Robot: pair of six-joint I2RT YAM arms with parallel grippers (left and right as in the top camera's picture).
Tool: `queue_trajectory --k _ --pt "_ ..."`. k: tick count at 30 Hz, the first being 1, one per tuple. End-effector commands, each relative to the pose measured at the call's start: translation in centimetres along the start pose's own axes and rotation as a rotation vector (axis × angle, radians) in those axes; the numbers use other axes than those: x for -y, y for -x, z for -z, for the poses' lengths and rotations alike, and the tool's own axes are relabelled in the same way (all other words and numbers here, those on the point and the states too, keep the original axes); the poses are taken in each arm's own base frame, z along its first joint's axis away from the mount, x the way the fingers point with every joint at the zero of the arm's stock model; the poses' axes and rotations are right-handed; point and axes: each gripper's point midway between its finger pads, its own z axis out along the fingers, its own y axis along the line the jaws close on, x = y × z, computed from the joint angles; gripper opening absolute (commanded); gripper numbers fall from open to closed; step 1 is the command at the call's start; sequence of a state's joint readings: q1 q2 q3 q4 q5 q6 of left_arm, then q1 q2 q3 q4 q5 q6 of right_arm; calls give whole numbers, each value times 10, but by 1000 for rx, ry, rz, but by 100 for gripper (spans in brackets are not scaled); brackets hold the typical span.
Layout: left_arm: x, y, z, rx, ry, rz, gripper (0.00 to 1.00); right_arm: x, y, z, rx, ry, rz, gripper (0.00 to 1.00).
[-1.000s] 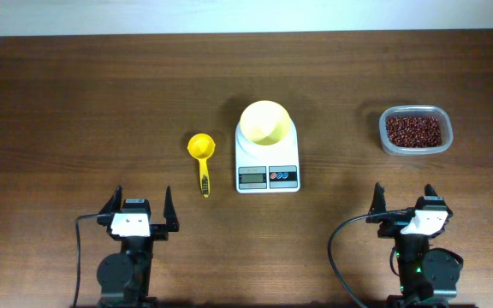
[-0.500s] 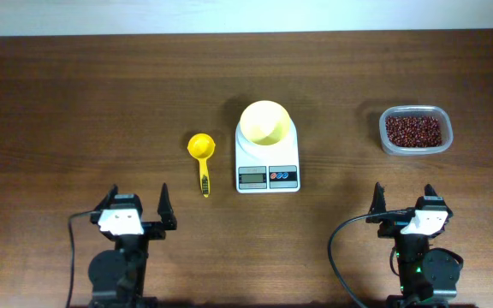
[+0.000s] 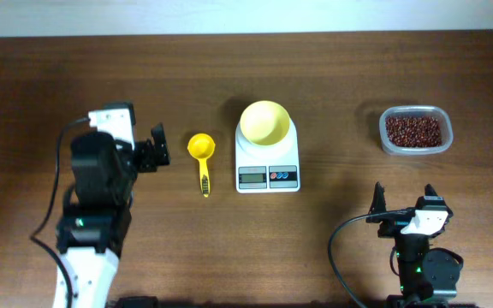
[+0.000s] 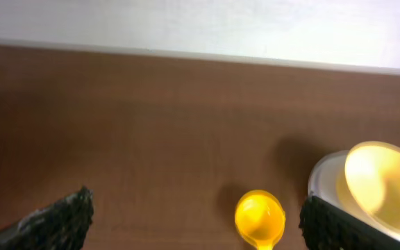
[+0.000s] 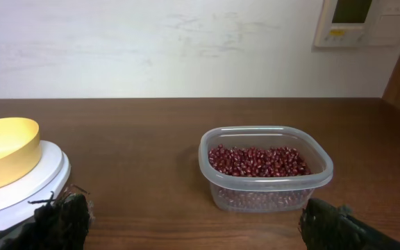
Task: Scoop item into bowl and weigh 50g on scale
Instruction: 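Move the left gripper over the yellow scoop and lower onto its handle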
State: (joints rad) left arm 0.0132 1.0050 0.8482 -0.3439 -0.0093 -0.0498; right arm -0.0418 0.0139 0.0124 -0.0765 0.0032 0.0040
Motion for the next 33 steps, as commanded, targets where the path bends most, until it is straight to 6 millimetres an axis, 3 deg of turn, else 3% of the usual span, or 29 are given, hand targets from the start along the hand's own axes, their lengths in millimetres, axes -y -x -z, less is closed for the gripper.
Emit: queue_trajectory --k 1,4,7,14,22,27,33 --pt "7 25 -12 -58 -26 -27 99 -1 -3 0 -3 0 -11 99" --pt "12 34 -36 -213 -46 -46 99 -1 -3 0 -3 0 -11 99" --pt "12 28 -50 -346 -42 -47 99 -1 -3 0 -3 0 -11 99" --pt "17 -22 -65 -592 -72 -58 99 -1 -3 0 -3 0 -11 99" --pt "21 -35 -64 -649 -93 -39 99 -1 -3 0 -3 0 -11 99" --pt "22 -80 -63 -849 -84 -8 99 -1 -3 0 -3 0 -11 99" --pt "57 -99 -93 -873 -151 9 99 -1 -3 0 -3 0 -11 99"
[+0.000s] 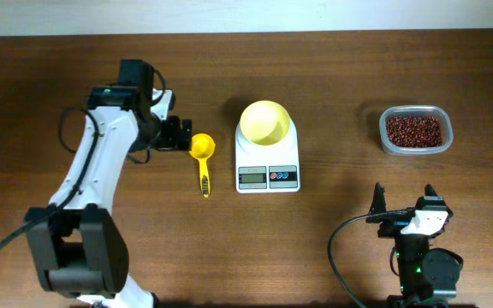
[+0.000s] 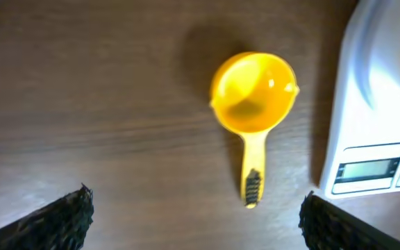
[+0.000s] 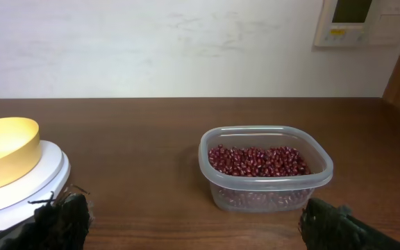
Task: Scoop item into bowl and weigh 50g on scale
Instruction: 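Move the left gripper over the yellow scoop and lower onto its handle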
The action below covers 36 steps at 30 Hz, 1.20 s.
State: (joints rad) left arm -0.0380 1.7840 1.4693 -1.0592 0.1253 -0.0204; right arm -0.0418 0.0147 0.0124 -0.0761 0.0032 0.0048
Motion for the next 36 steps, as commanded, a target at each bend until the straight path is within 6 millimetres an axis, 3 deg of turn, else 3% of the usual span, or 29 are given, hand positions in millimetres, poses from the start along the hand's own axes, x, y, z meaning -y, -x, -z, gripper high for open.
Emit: queue_trajectory --k 1,13,16,22,36 --pt "19 9 -11 8 -27 29 99 -1 -3 0 -3 0 -10 99" --pt "10 32 -62 -41 -2 74 99 -1 -3 0 -3 0 -10 99" --pt "2 29 -74 -66 39 75 99 -1 -3 0 -3 0 -10 99" --pt "-8 33 -77 -52 97 73 99 -1 -3 0 -3 0 -10 99" --pt "-8 32 -81 -58 97 73 99 -1 -3 0 -3 0 -10 99"
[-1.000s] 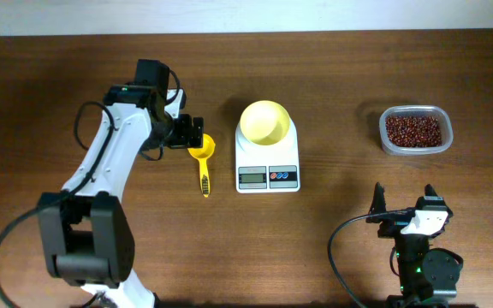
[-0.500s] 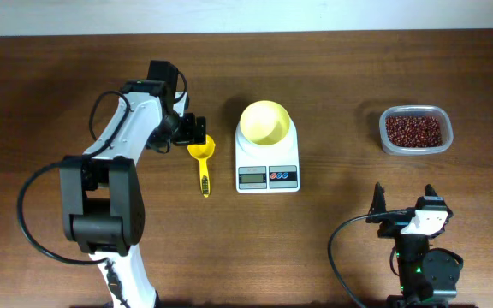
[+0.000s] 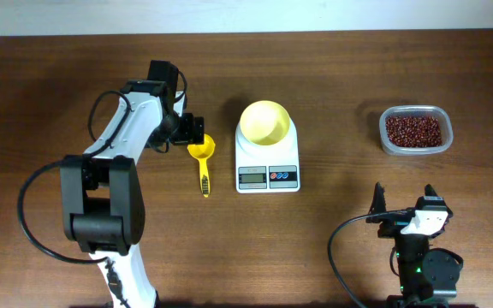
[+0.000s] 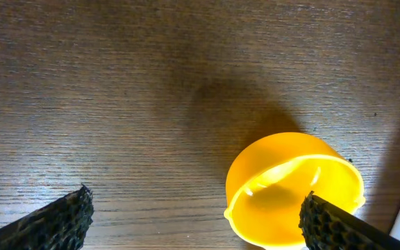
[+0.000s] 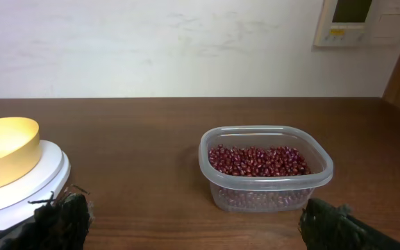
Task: Scoop item into bowl and weigh 50g on scale
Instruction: 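Move the left gripper over the yellow scoop and lower onto its handle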
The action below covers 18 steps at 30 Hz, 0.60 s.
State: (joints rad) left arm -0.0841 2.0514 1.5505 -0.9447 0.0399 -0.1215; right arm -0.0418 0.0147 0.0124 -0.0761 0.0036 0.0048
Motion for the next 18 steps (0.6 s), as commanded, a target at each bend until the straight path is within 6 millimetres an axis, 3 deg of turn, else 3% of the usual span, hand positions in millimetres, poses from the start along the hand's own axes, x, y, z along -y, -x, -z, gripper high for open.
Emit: queue_trajectory --k 1,18 --pt "-3 7 0 11 13 12 99 -1 -3 0 -3 0 -10 99" --pt "-4 3 -10 7 13 12 99 -1 -3 0 -3 0 -10 99"
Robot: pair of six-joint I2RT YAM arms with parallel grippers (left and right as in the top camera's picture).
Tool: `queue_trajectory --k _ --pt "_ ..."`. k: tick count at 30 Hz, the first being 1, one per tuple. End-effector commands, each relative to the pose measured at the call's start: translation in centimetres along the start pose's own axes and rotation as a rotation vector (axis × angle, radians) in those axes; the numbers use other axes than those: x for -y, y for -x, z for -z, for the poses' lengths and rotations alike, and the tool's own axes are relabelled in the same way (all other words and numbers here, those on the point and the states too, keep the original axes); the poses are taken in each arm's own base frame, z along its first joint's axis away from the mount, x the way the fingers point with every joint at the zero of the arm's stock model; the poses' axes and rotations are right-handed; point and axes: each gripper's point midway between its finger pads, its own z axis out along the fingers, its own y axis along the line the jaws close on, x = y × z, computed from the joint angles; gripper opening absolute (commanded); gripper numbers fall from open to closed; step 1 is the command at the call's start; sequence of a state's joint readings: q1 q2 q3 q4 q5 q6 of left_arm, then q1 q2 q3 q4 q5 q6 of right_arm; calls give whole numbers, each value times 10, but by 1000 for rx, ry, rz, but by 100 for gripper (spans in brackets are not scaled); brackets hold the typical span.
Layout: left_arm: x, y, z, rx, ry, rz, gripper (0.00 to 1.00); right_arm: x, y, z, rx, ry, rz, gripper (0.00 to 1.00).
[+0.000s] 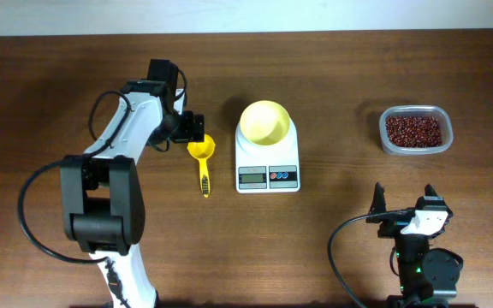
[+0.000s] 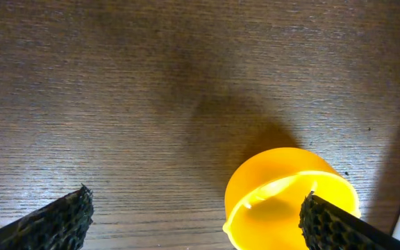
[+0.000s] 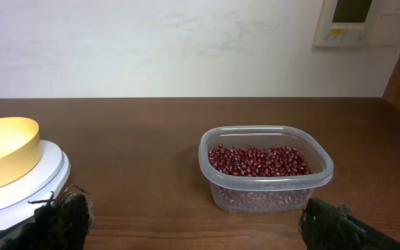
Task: Scoop item into bowl and weigh 50g on scale
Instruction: 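Move the left gripper over the yellow scoop and lower onto its handle, then close the left gripper on the scoop handle and lift it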
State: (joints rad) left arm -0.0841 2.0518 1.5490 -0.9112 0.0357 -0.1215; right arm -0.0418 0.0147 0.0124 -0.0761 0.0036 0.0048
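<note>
A yellow measuring scoop lies on the table left of the white scale, handle toward the front. A yellow bowl stands on the scale. My left gripper is open, low over the scoop's cup, which fills the lower right of the left wrist view beside the right fingertip. A clear tub of red beans is at the right, also ahead in the right wrist view as the tub. My right gripper rests open near the front right, holding nothing.
The table's back edge meets a white wall. A wall panel hangs at upper right. Black cables loop by the right arm's base at the front.
The left gripper has shifted a little, so the scoop's cup sits slightly lower in its wrist view. The right arm, bowl, scale and beans have not moved.
The left gripper stood open left of the scoop, facing the far wall. Then it hung above the scoop, looking down on its whole length. Then it was low at the cup end, where it remains, open. The right arm stayed parked throughout.
</note>
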Motion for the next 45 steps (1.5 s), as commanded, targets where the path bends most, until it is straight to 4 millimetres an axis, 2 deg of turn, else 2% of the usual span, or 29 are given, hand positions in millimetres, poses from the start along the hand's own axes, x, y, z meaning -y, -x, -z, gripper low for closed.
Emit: queue_trajectory --k 1,8,20,24,27,34,45 --pt "-4 -6 -11 -28 14 13 99 -1 -3 0 -3 0 -10 99" --pt "-6 -17 -37 -99 19 16 99 -1 -3 0 -3 0 -10 99" --pt "-6 -17 -38 -100 20 16 100 -1 -3 0 -3 0 -10 99" --pt "-6 -17 -38 -100 20 16 87 -1 -3 0 -3 0 -10 99" --pt "-6 -17 -38 -100 20 16 84 -1 -3 0 -3 0 -10 99" --pt "-6 -17 -38 -99 19 16 52 -1 -3 0 -3 0 -10 99" --pt "-6 -15 -38 -92 18 16 31 -1 -3 0 -3 0 -10 99"
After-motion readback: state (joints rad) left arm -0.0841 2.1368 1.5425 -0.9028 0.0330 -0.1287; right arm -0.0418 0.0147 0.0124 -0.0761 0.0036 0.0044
